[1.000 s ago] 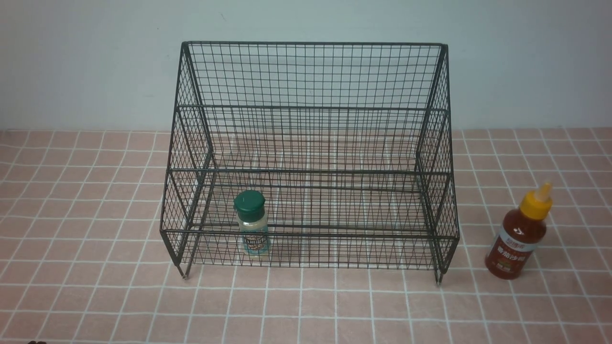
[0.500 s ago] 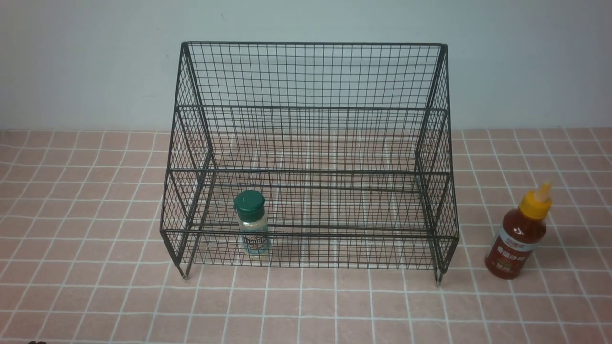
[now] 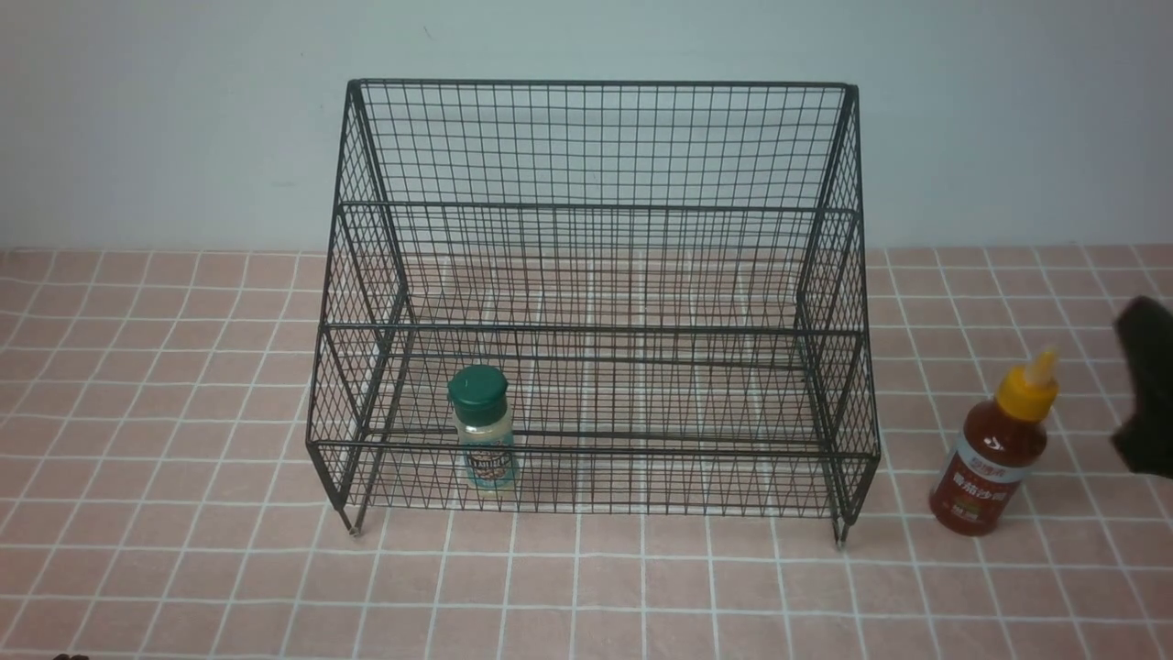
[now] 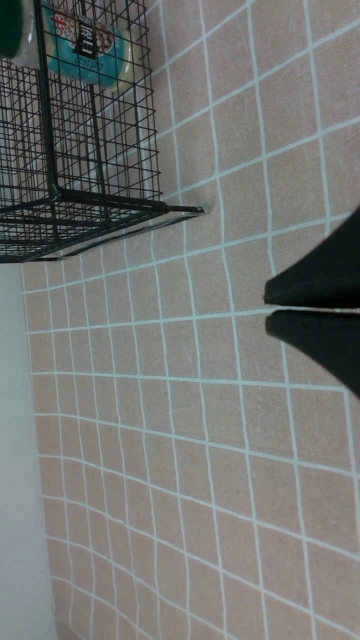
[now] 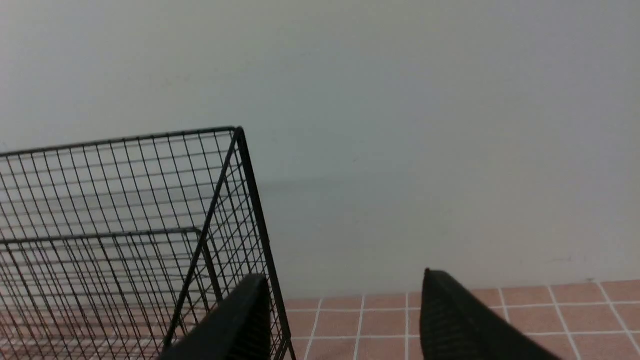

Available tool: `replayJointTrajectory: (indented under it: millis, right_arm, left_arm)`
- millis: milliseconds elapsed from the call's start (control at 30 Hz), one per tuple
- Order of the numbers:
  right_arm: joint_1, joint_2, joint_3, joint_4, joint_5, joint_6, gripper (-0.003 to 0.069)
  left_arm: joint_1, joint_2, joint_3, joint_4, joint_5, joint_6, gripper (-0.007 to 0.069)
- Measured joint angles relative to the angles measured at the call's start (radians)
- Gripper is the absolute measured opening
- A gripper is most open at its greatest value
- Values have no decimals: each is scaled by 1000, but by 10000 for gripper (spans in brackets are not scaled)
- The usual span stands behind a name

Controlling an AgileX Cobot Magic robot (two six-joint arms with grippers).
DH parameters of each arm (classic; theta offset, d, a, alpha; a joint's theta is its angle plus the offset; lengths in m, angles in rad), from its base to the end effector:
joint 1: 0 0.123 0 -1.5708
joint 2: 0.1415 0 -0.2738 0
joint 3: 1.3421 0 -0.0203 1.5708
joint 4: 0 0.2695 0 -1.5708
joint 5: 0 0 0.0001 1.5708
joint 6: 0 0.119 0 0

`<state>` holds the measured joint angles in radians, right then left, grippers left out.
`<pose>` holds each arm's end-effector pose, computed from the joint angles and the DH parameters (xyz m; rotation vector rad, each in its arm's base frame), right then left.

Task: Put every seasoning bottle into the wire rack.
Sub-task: Use the right arm to grab the condiment bottle closest to it

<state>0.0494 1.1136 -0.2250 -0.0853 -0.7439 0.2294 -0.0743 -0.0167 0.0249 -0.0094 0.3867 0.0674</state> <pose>0.2350 0.0185 0.1967 0.0513 1.6334 0.2128 0.1084 -0.0085 0.1625 0.1273 1.8742 -0.0141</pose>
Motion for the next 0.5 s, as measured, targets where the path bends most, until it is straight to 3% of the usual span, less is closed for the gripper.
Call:
replayJointTrajectory:
  millis: [100, 500]
  right_arm:
    - [0, 109, -45, -34, -11, 13, 421]
    - [0, 373, -134, -63, -80, 22, 430]
  left_arm:
    - [0, 0, 0, 0, 0, 0, -7]
    - [0, 0, 0, 0, 0, 0, -7]
